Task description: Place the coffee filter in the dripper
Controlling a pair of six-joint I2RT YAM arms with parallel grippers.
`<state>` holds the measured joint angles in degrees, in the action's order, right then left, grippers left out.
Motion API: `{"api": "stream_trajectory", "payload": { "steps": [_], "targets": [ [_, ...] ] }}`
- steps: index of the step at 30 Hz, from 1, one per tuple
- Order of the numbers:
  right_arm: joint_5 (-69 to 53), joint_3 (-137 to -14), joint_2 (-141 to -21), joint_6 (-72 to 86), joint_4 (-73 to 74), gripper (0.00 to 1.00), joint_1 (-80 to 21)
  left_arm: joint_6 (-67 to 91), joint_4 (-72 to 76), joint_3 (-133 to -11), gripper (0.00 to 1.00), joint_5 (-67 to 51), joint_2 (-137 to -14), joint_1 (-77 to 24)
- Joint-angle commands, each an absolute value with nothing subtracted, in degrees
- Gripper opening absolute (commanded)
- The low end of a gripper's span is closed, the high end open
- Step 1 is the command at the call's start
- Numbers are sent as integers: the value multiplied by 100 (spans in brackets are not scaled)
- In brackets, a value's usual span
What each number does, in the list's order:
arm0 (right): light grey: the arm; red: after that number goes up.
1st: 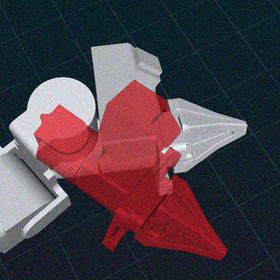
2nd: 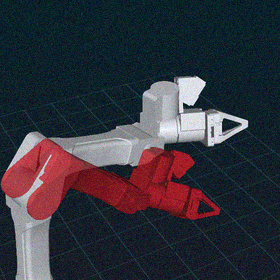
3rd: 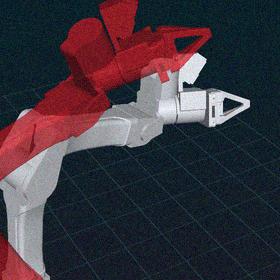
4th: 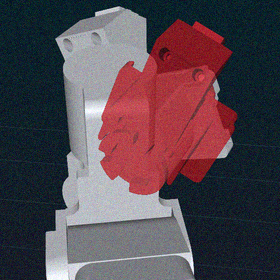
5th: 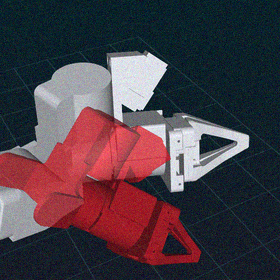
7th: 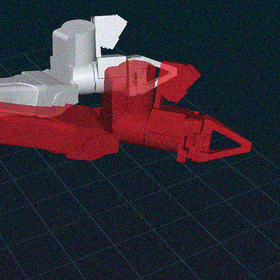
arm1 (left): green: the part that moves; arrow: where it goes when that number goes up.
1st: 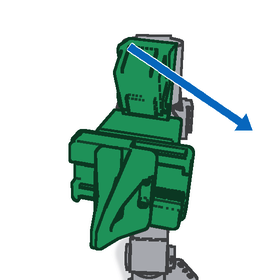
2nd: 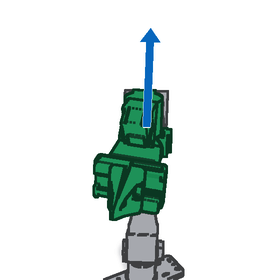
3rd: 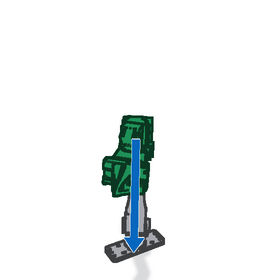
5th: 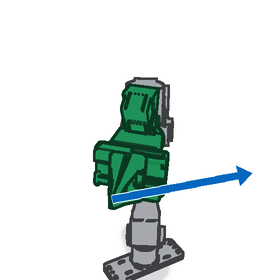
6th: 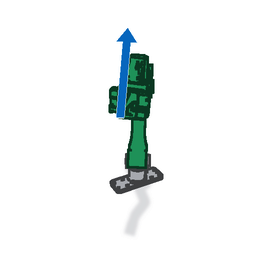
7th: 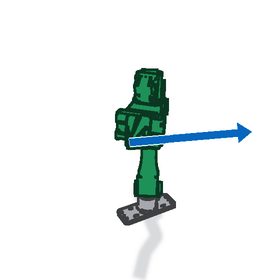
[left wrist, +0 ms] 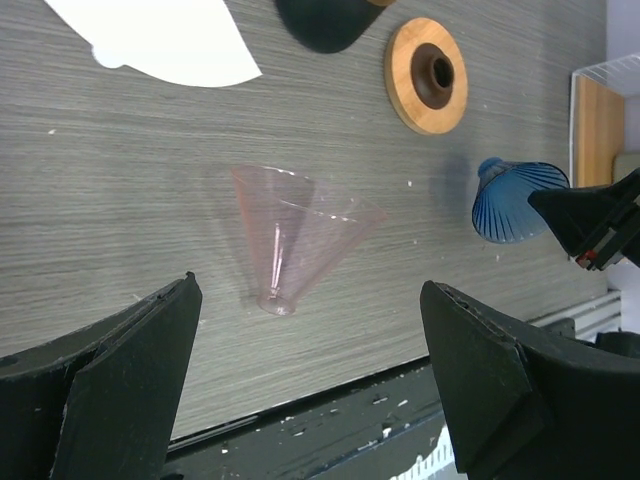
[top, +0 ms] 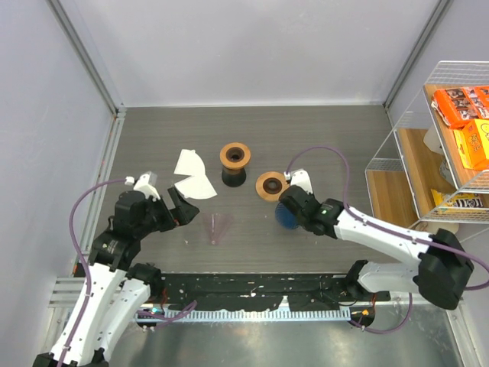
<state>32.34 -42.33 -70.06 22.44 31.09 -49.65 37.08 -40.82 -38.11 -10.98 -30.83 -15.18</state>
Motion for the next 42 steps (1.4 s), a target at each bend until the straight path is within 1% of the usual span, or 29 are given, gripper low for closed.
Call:
{"api": "stream_trajectory", "payload": {
  "steps": [1, 3, 5, 7, 8, 10, 12, 15, 18, 20, 24, 26, 27, 29, 31, 34, 36, 39, 42],
  "targets": [
    [2392, -4736, -6347, 2337, 3426, 6, -4957, 3744, -3552, -3885, 100, -1792, -3120, -1564],
    [1743, -4982, -6328, 2373, 3751, 6, -4957, 3744, -3349, -3946, 100, -1881, -3234, -1792],
    [1066, -5219, -6372, 2478, 4067, 6, -4957, 3744, -3270, -4060, 99, -1689, -3392, -2213],
    [407, -5387, -6433, 2557, 4279, 6, -4957, 3744, -3156, -4174, 100, -1346, -3568, -2827],
    [-109, -5422, -6460, 2584, 4315, 6, -4957, 3735, -3094, -4244, 100, -1162, -3690, -3117],
    [-560, -5467, -6434, 2628, 4333, 6, -4966, 3709, -3024, -4403, 99, -845, -3971, -3698],
    [-685, -5546, -6416, 2628, 4386, 6, -4974, 3761, -3032, -4622, 100, -503, -4323, -4155],
    [-703, -5555, -6399, 2637, 4395, 6, -4975, 3937, -2971, -4912, 100, -115, -4929, -4534],
    [-729, -5572, -6425, 2619, 4333, 6, -4983, 3902, -2848, -5316, 98, -53, -5676, -4903],
    [-747, -5616, -6460, 2610, 4333, 6, -4983, 3867, -2909, -5623, 95, -53, -6124, -5105],
    [-756, -5669, -6451, 2610, 4316, 6, -4992, 3823, -3076, -6134, 93, 176, -6906, -5343],
    [-791, -5669, -6407, 2602, 4289, 6, -5001, 3814, -3208, -6310, 90, 123, -7188, -5388],
    [-791, -5669, -6399, 2610, 4280, 6, -4992, 3832, -3199, -6354, 86, 88, -7311, -5396],
    [-800, -5678, -6381, 2654, 4263, 6, -5001, 3876, -3033, -6363, 81, -156, -7453, -5423],
    [-852, -5704, -6381, 2672, 4219, 6, -4992, 3902, -2875, -6328, 74, -412, -7576, -5432],
    [-870, -5748, -6346, 2663, 4193, 6, -4992, 3920, -2821, -6293, 59, -553, -7681, -5458],
    [-853, -5766, -6319, 2663, 4192, 6, -4992, 3911, -2769, -6275, 52, -659, -7708, -5458],
    [-835, -5774, -6276, 2724, 4140, 6, -4992, 3894, -2602, -6197, 50, -957, -7708, -5458],
    [-809, -5810, -6249, 2777, 4131, 6, -4992, 3885, -2601, -6152, 50, -949, -7691, -5458]
  ]
}}
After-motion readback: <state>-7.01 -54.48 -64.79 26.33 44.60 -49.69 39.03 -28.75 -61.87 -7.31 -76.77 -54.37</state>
